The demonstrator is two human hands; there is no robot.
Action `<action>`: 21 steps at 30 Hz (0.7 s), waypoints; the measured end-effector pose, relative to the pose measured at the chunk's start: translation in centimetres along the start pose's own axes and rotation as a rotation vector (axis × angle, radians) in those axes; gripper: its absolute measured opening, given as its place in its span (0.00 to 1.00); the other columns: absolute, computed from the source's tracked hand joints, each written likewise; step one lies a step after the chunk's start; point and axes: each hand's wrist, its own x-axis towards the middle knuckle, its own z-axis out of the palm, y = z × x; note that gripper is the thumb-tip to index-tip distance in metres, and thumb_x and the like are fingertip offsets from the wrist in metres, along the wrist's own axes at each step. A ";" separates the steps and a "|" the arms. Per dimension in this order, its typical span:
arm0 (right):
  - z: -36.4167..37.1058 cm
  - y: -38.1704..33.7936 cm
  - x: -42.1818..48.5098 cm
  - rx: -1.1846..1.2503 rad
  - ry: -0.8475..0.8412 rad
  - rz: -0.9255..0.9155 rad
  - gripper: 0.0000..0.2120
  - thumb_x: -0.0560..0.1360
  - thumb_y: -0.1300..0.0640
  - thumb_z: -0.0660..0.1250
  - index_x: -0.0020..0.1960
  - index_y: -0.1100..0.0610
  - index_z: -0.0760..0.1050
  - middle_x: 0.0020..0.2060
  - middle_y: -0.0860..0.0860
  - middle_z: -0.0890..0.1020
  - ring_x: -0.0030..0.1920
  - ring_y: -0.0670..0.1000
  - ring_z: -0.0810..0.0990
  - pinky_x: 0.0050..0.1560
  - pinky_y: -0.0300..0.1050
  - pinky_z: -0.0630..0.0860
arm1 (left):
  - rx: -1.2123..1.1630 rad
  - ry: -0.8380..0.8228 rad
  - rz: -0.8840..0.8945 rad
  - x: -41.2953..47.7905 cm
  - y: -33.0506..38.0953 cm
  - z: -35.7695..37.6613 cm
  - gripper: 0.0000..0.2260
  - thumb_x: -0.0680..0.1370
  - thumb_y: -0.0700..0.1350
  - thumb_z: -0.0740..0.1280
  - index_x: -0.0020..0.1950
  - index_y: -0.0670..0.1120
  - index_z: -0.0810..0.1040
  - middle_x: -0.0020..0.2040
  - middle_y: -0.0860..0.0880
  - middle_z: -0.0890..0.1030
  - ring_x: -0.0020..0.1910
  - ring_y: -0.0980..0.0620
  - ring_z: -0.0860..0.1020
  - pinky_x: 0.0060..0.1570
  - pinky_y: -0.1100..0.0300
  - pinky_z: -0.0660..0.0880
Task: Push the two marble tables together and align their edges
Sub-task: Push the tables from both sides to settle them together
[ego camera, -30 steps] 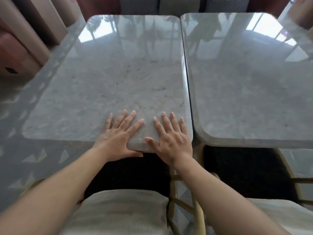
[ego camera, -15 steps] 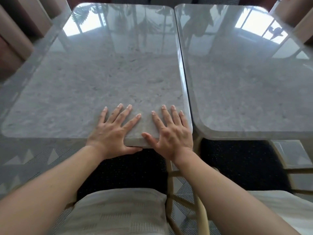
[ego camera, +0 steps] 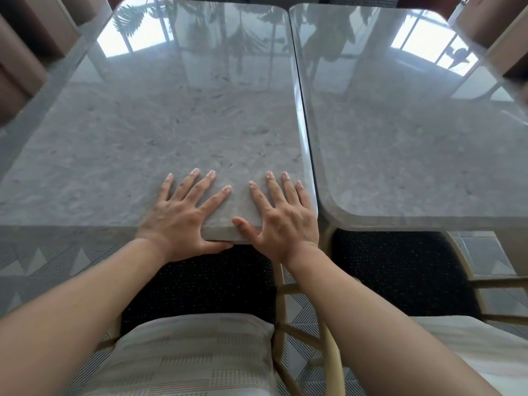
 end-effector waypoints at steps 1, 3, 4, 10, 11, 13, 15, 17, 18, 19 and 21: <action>0.0 0.0 0.0 -0.001 0.002 -0.001 0.41 0.79 0.25 0.47 0.83 0.49 0.65 0.83 0.60 0.66 0.84 0.66 0.61 0.84 0.66 0.55 | -0.002 0.002 0.000 0.0 0.0 0.0 0.49 0.68 0.82 0.56 0.83 0.58 0.59 0.84 0.44 0.63 0.83 0.38 0.63 0.77 0.28 0.57; 0.0 0.0 0.0 -0.001 0.003 0.000 0.41 0.79 0.25 0.47 0.83 0.48 0.64 0.83 0.60 0.66 0.84 0.66 0.61 0.84 0.66 0.55 | -0.005 0.002 0.001 0.0 0.1 -0.1 0.49 0.68 0.82 0.56 0.83 0.57 0.60 0.84 0.43 0.63 0.83 0.38 0.63 0.77 0.28 0.57; 0.0 0.0 0.0 -0.002 0.001 0.001 0.41 0.79 0.25 0.47 0.83 0.48 0.64 0.83 0.59 0.66 0.84 0.66 0.61 0.84 0.65 0.55 | -0.006 -0.001 0.001 0.0 0.1 -0.2 0.49 0.68 0.82 0.56 0.83 0.57 0.60 0.84 0.43 0.63 0.83 0.38 0.63 0.77 0.28 0.57; 0.1 0.2 0.2 0.008 0.008 0.002 0.41 0.79 0.25 0.48 0.83 0.48 0.65 0.83 0.59 0.66 0.84 0.66 0.61 0.84 0.65 0.54 | -0.009 -0.003 0.002 0.2 0.0 -0.2 0.49 0.68 0.82 0.55 0.84 0.56 0.60 0.84 0.43 0.62 0.83 0.38 0.62 0.78 0.28 0.56; 0.1 0.2 0.3 0.009 0.007 0.004 0.41 0.79 0.25 0.47 0.83 0.48 0.65 0.83 0.59 0.66 0.85 0.66 0.60 0.84 0.65 0.54 | -0.009 -0.005 0.003 0.2 0.0 -0.2 0.49 0.68 0.82 0.55 0.84 0.57 0.59 0.85 0.43 0.62 0.84 0.38 0.61 0.78 0.28 0.56; 0.0 0.2 0.3 0.013 0.007 0.006 0.41 0.79 0.25 0.47 0.83 0.48 0.65 0.83 0.58 0.66 0.85 0.66 0.60 0.85 0.64 0.53 | -0.013 -0.008 0.007 0.3 -0.1 -0.2 0.49 0.68 0.82 0.55 0.84 0.57 0.58 0.85 0.44 0.61 0.84 0.38 0.60 0.78 0.28 0.56; 0.0 0.3 0.4 0.019 0.009 0.007 0.41 0.78 0.25 0.47 0.83 0.48 0.65 0.84 0.58 0.66 0.85 0.65 0.60 0.85 0.64 0.53 | -0.012 -0.007 0.010 0.4 -0.1 -0.1 0.49 0.68 0.82 0.55 0.84 0.57 0.57 0.85 0.44 0.61 0.84 0.38 0.60 0.78 0.28 0.56; 0.0 0.4 0.5 0.014 0.002 0.005 0.41 0.78 0.25 0.47 0.84 0.48 0.64 0.84 0.58 0.65 0.85 0.65 0.59 0.85 0.64 0.53 | -0.010 -0.012 0.010 0.5 -0.1 -0.1 0.49 0.69 0.82 0.54 0.84 0.57 0.57 0.85 0.44 0.60 0.84 0.38 0.60 0.78 0.28 0.55; 0.0 0.4 0.5 0.013 0.000 0.004 0.41 0.78 0.25 0.47 0.84 0.47 0.63 0.84 0.58 0.65 0.85 0.65 0.59 0.85 0.64 0.53 | -0.012 -0.013 0.009 0.5 -0.1 -0.1 0.49 0.69 0.82 0.54 0.84 0.57 0.57 0.85 0.44 0.60 0.84 0.38 0.60 0.78 0.28 0.55; 0.1 0.5 0.5 0.014 0.000 0.002 0.41 0.78 0.25 0.47 0.84 0.47 0.63 0.84 0.58 0.65 0.85 0.65 0.59 0.85 0.64 0.53 | -0.014 -0.013 0.009 0.6 -0.1 -0.1 0.50 0.69 0.82 0.54 0.84 0.57 0.57 0.85 0.44 0.60 0.84 0.38 0.60 0.79 0.29 0.55; 0.1 0.6 0.6 0.018 0.005 0.001 0.41 0.79 0.25 0.47 0.84 0.48 0.64 0.84 0.58 0.65 0.85 0.65 0.59 0.85 0.64 0.53 | -0.012 -0.015 0.011 0.7 -0.1 -0.1 0.50 0.69 0.83 0.52 0.84 0.57 0.56 0.85 0.44 0.60 0.84 0.39 0.59 0.79 0.29 0.54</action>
